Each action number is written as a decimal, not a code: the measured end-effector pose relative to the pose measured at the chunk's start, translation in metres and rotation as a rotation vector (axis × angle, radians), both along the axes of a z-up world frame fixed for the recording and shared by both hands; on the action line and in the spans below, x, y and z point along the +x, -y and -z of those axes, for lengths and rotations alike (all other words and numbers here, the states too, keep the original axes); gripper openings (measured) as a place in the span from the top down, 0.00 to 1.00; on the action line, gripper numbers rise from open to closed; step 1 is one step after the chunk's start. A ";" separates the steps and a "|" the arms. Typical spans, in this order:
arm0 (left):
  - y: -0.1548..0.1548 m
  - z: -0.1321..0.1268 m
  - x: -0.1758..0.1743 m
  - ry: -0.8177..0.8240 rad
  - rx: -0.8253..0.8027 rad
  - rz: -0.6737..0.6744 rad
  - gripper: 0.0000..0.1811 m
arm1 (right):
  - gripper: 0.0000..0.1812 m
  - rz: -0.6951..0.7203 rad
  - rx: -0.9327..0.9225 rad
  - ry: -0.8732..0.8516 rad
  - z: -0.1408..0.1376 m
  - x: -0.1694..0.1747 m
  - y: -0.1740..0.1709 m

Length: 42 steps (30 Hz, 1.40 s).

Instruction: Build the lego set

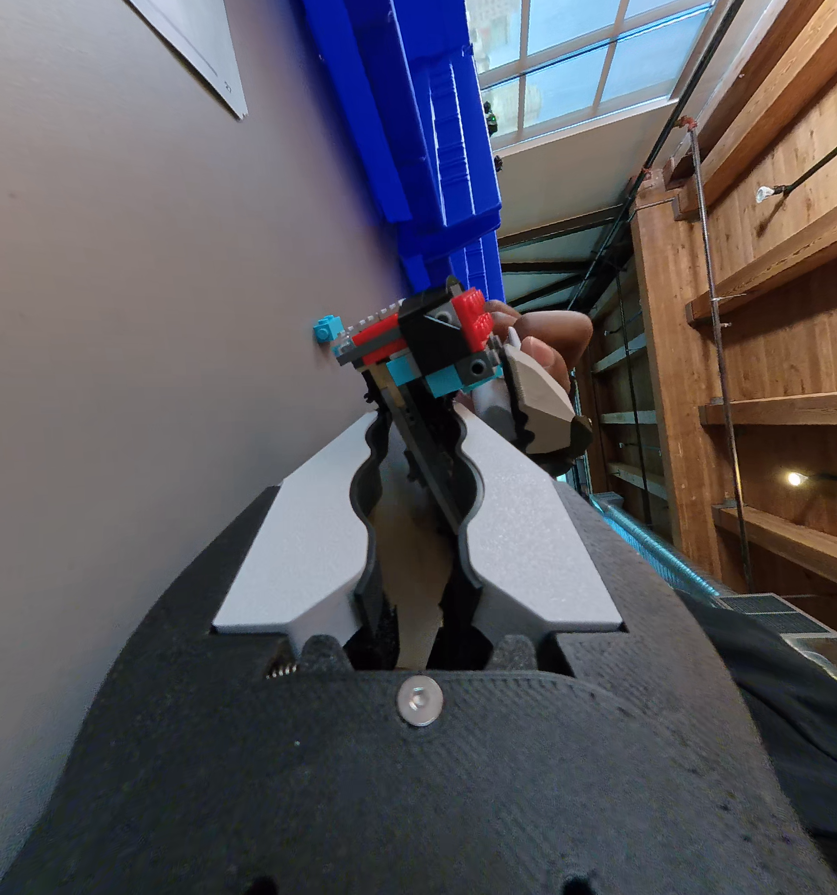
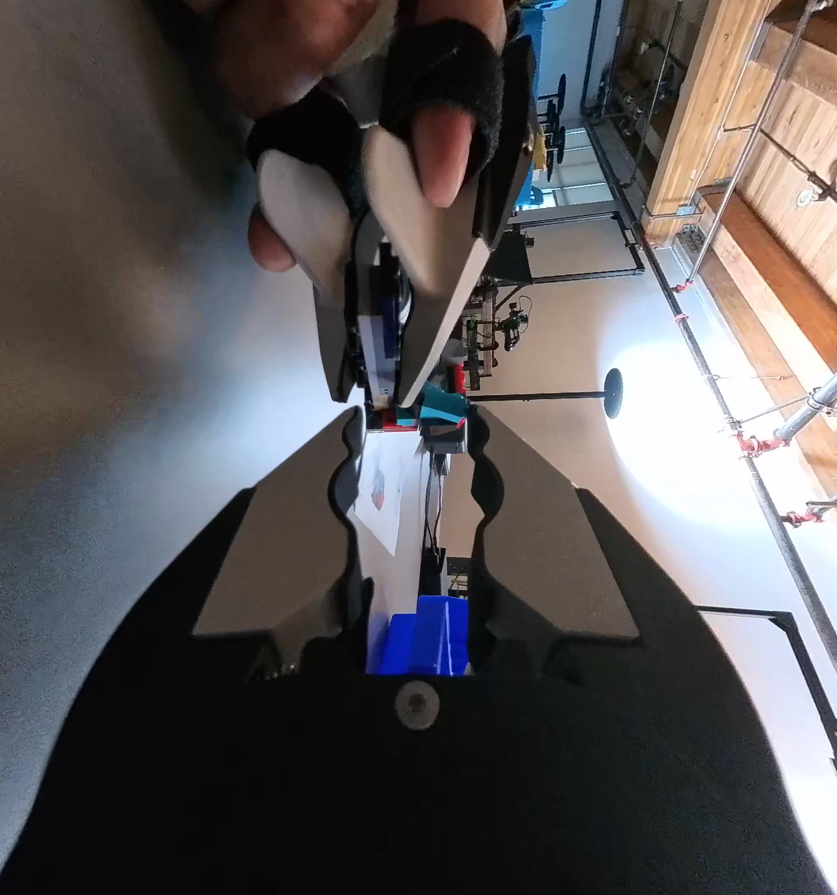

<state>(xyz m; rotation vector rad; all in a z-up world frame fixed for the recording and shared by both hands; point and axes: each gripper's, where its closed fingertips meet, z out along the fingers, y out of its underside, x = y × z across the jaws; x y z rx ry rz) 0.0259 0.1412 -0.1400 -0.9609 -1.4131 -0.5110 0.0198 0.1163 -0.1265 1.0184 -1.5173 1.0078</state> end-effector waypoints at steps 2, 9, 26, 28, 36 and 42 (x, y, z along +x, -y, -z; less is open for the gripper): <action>0.000 0.000 0.000 -0.006 -0.007 -0.003 0.87 | 0.76 0.000 0.000 -0.002 0.000 0.000 0.001; 0.000 -0.001 0.001 -0.021 -0.018 -0.001 0.87 | 0.81 -0.002 -0.030 -0.005 -0.007 0.000 0.002; -0.001 -0.001 0.001 -0.019 -0.014 0.004 0.88 | 0.83 -0.011 0.012 -0.012 -0.009 0.000 0.004; -0.001 -0.001 0.001 -0.017 -0.017 0.004 0.88 | 0.83 -0.011 0.020 -0.008 -0.008 0.000 0.003; -0.001 0.001 0.001 -0.014 -0.030 0.002 0.88 | 0.83 -0.008 0.044 -0.018 -0.008 0.000 0.003; -0.001 0.002 0.001 -0.011 -0.043 0.000 0.88 | 0.83 -0.002 0.062 -0.048 -0.007 0.000 0.004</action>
